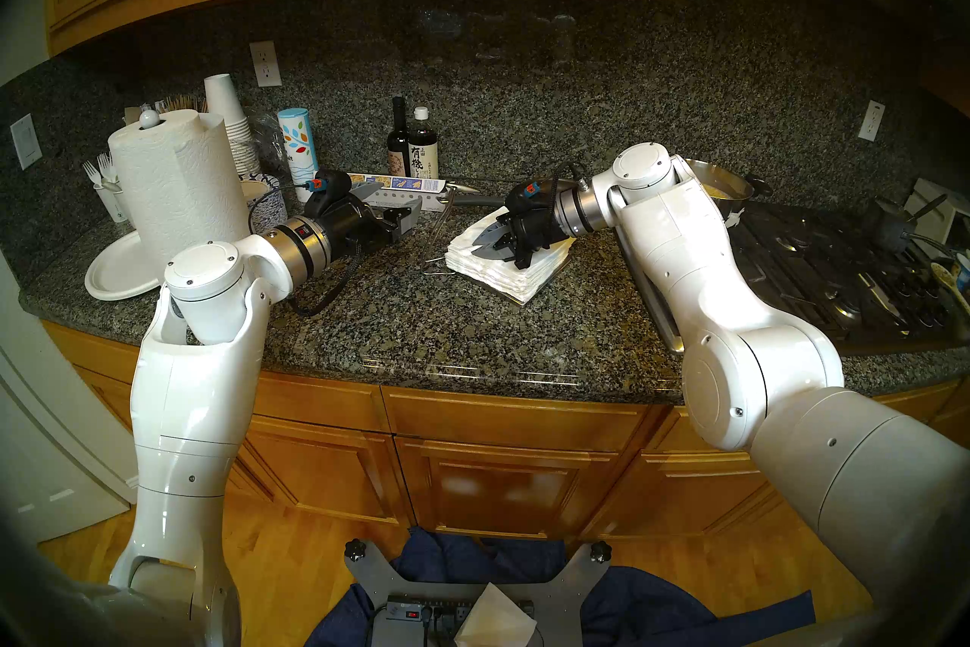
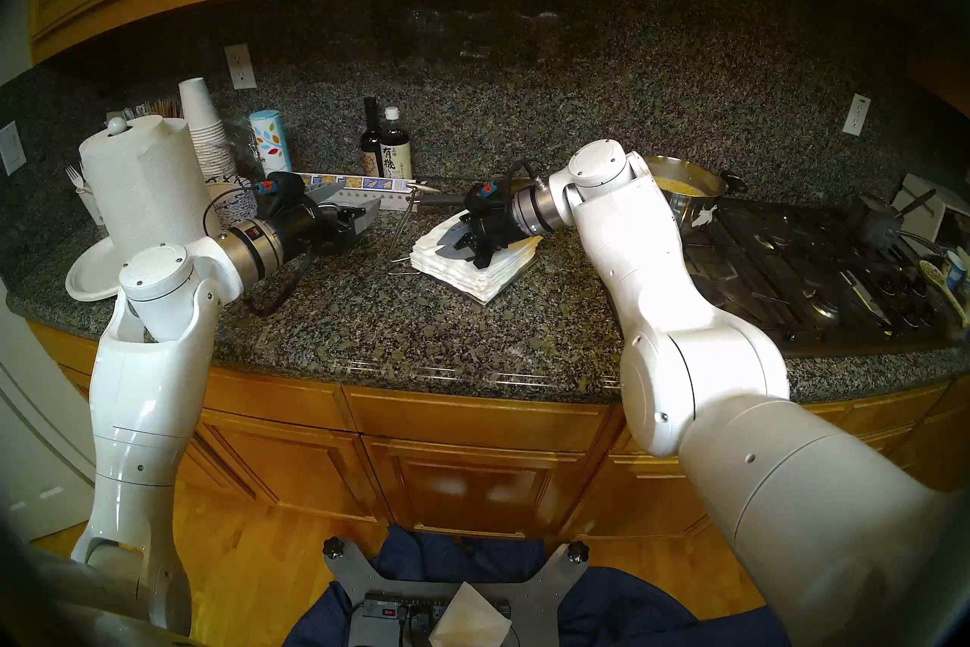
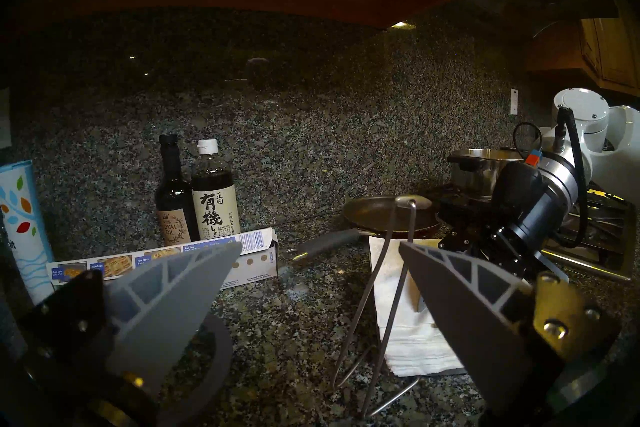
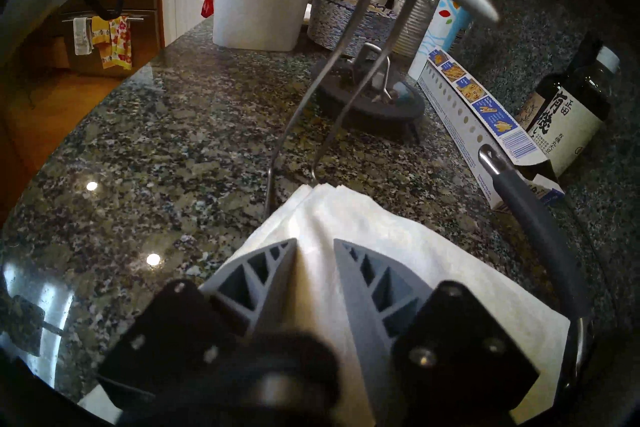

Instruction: Take napkin out of napkin holder

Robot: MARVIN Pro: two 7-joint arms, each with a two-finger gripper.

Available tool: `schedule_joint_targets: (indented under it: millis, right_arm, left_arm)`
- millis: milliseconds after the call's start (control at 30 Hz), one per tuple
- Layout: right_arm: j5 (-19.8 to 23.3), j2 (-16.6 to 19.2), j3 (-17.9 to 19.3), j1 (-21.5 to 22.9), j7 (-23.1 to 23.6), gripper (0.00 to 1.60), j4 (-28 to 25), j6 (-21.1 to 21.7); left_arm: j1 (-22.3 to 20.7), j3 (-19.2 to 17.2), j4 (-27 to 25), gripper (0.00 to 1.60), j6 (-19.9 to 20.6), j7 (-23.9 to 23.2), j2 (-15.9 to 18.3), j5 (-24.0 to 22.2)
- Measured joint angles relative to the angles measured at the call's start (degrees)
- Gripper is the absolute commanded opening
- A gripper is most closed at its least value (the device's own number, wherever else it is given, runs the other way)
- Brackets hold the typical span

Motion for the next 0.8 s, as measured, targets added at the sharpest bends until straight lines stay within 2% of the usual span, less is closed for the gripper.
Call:
schedule_joint_targets:
  millis: [133, 300, 467, 600, 733, 800]
  right_arm:
    - [0.05, 0.00, 0.09, 0.15, 0.01, 0.72, 0.05, -0.32]
    - [0.10, 0.06, 0.25, 0.23, 0.09, 0.97, 0.10, -0.80]
    - [0.12, 0.13, 0.38, 0.23, 0.24, 1.12, 0.13, -1.06]
    - [0.13, 0.16, 0.45, 0.22, 0.73, 1.08, 0.13, -1.26]
    - [0.13, 0.16, 0.50, 0.22, 1.24, 0.85, 0.12, -1.30]
    - [0.13, 0.16, 0.53, 0.22, 1.38, 0.80, 0.12, -1.30]
  left_arm:
    - [-0.04, 0.08, 0.04, 1.60, -0.02, -0.03, 0.08, 0.00]
    - [-0.05, 0.18, 0.05, 1.60, -0.02, -0.03, 0.15, -0.01]
    - [-0.05, 0.19, 0.05, 1.60, -0.03, -0.02, 0.18, -0.01]
    - [-0.05, 0.19, 0.05, 1.60, -0.04, -0.01, 0.21, -0.02]
    - [-0.04, 0.19, 0.05, 1.60, -0.05, 0.00, 0.22, -0.03]
    - [-0.04, 0.18, 0.05, 1.60, -0.05, 0.00, 0.22, -0.03]
